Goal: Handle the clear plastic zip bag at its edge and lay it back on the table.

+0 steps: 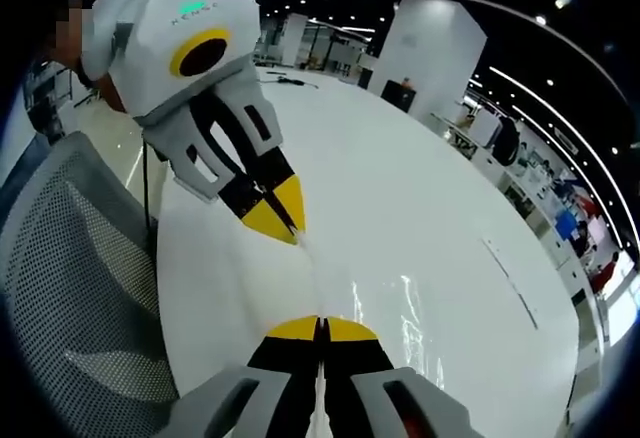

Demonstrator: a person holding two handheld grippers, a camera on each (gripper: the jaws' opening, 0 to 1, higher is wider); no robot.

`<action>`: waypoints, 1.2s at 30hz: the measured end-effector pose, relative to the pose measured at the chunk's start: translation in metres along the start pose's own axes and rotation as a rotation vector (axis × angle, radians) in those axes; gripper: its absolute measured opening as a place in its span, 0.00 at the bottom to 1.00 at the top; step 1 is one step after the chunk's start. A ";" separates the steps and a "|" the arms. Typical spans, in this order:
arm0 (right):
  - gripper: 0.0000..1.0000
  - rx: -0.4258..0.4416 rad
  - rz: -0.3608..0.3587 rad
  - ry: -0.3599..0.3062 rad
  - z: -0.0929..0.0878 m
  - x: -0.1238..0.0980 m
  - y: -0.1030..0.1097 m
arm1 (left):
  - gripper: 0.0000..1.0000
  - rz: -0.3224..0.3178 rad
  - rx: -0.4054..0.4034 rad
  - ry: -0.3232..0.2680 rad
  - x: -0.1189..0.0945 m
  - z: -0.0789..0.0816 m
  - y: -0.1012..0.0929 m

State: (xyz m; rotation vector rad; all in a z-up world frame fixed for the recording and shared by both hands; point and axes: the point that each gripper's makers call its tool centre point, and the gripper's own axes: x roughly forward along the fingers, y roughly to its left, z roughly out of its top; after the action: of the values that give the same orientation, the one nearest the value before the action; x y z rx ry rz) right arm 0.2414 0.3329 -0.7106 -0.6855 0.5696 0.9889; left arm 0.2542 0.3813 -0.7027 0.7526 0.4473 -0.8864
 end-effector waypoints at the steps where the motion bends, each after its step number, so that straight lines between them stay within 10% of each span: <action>1: 0.00 0.001 0.001 0.006 -0.001 0.004 -0.002 | 0.00 -0.001 -0.004 -0.002 -0.001 0.000 -0.001; 36: 0.15 -0.018 0.006 -0.109 0.035 0.000 -0.009 | 0.00 -0.015 0.010 0.001 -0.003 0.013 -0.005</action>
State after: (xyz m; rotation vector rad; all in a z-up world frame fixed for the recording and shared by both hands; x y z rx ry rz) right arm 0.2542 0.3556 -0.6850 -0.6423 0.4680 1.0313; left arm 0.2489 0.3713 -0.6942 0.7595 0.4497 -0.9026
